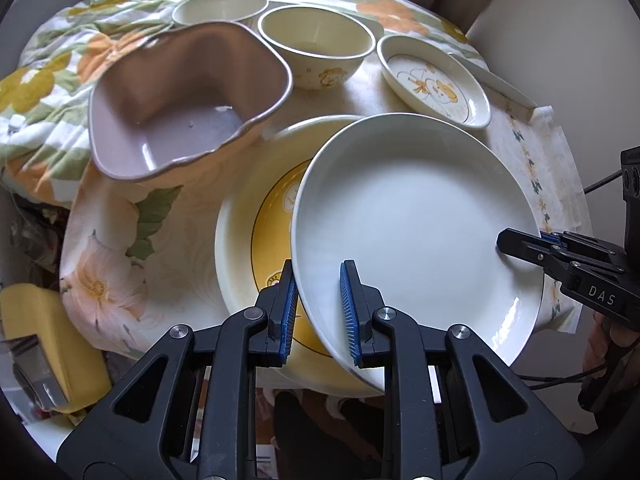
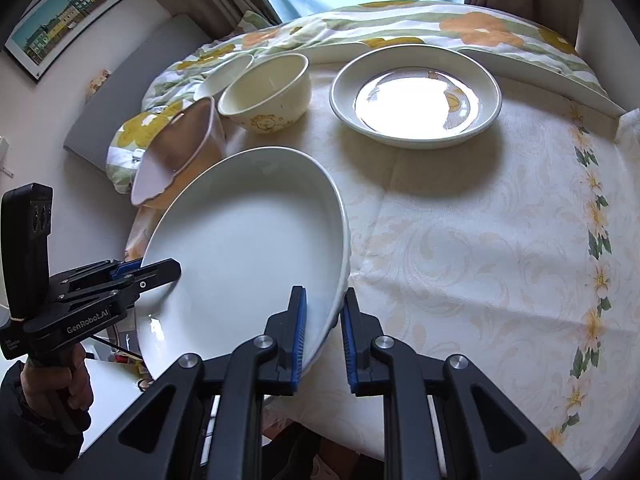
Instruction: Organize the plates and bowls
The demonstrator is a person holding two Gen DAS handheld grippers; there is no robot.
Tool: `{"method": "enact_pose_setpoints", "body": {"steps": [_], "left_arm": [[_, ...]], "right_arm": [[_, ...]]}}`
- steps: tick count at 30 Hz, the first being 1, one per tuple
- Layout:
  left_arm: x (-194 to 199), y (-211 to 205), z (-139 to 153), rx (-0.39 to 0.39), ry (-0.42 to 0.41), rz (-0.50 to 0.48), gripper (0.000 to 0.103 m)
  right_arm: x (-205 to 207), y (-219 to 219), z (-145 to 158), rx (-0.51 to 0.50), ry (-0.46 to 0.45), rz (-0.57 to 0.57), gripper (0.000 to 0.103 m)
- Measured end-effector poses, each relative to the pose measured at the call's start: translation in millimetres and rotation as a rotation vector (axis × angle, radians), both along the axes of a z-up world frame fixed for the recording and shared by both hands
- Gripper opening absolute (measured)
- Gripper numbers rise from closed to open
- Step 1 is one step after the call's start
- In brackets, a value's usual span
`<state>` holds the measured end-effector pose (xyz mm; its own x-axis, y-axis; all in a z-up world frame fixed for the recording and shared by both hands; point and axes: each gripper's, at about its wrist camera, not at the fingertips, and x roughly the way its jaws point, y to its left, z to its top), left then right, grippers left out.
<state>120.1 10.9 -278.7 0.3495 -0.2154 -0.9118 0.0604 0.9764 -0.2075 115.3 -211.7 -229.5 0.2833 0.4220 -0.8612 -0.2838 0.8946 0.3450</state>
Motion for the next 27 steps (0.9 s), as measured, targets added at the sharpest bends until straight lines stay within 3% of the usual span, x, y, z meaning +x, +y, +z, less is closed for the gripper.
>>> {"method": "enact_pose_setpoints", "body": {"steps": [16,24,27], "left_arm": [[19,-5,-26,0.061,0.028,-0.087,0.019],[16,-12,-22,0.172,-0.011,-0.138,0.019],[15,-15,-20,0.236,-0.031,-0.151,0.019]], "right_arm": [[1,16,-5,-0.074,-0.021,-0.052,0.016],[2,18,-8,-0.079,-0.017,-0.064,0.016],[1,26,-9,-0.128,-0.039,-0.032,0.016]]}}
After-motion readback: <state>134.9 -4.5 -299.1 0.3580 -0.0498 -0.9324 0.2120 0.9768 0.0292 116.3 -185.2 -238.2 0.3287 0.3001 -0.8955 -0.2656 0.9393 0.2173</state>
